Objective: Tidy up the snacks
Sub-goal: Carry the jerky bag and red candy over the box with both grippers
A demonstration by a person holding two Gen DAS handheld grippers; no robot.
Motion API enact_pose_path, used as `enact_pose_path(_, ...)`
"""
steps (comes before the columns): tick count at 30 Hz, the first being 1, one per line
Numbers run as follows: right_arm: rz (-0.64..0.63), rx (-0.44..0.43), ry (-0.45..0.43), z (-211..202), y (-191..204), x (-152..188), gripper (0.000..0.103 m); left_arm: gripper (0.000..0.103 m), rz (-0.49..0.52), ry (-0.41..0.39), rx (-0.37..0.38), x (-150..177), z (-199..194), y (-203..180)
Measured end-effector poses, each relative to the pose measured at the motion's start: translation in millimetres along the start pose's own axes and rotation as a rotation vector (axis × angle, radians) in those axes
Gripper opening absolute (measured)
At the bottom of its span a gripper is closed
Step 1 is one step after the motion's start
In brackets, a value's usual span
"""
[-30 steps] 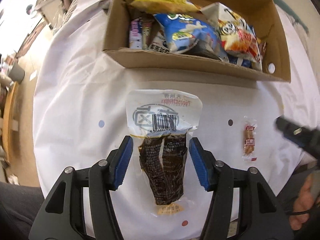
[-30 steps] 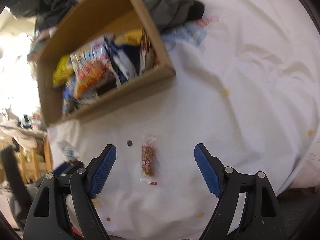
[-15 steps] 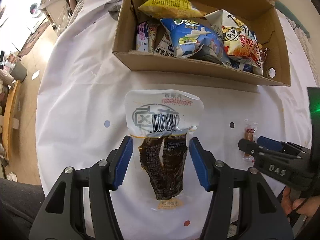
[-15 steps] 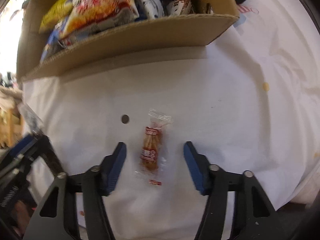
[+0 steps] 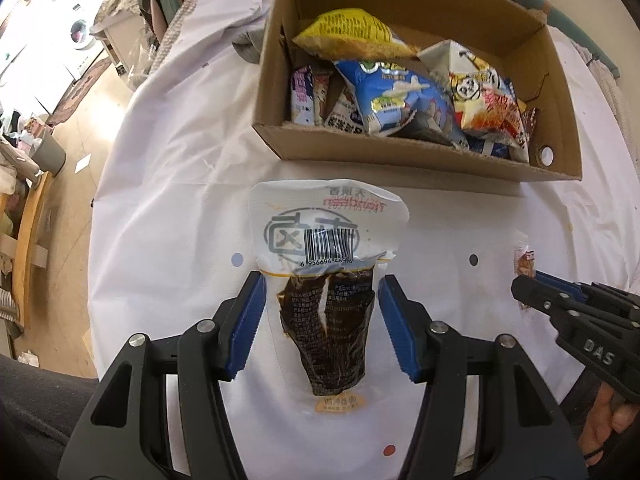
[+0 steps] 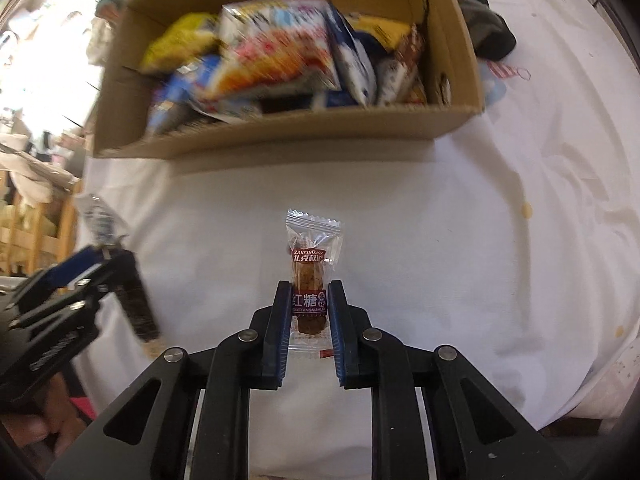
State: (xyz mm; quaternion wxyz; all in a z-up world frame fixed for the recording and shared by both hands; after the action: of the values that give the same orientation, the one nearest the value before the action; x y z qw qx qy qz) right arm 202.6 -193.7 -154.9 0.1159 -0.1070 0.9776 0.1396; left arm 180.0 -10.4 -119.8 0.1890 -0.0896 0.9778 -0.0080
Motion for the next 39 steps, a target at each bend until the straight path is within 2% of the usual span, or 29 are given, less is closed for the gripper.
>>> enact_pose_path(6, -0.015, -0.053, -0.083, -28.0, 1.9, -1.2, 0.019, 0.054, 0.03, -0.105, -0.015, -2.9, -28.4, 2.2)
enact_pose_path(13, 0.011, -0.133, -0.216, -67.4, -17.9, -5.6, 0.019, 0.054, -0.019, -0.226, -0.015, -10.9, -66.7, 14.3)
enact_pose_path(18, 0.029, -0.185, -0.344, -94.0, -14.1, -16.2, 0.019, 0.054, -0.052, -0.318, 0.015, -28.2, -93.1, 16.1)
enact_pose_path(22, 0.045, -0.22, -0.432, -111.1, -15.9, -24.9, 0.019, 0.054, -0.048, -0.369, 0.018, -54.7, -106.9, 14.1)
enact_pose_path(27, 0.061, -0.226, -0.471, -114.4, -23.6, -47.4, 0.019, 0.054, -0.038, -0.394, 0.018, -87.2, -111.3, 9.1)
enact_pose_path(39, 0.078, -0.196, -0.486, -99.7, -39.4, -98.7, 0.019, 0.054, -0.009, -0.363, 0.019, -143.2, -82.8, -17.8)
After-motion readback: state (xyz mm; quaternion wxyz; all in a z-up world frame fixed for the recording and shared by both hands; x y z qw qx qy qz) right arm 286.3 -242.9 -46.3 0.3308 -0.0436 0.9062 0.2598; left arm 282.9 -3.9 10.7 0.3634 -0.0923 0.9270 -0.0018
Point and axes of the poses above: each gripper's, at about its wrist camera, not at the fingertips, and z roughly the way its jaws point, y to its left, x to its underside, the point moved 1 cm from there along z, roughly the way its jaws point, and after that the axes turned 3 degrees about -z, right-handed, at the moved point
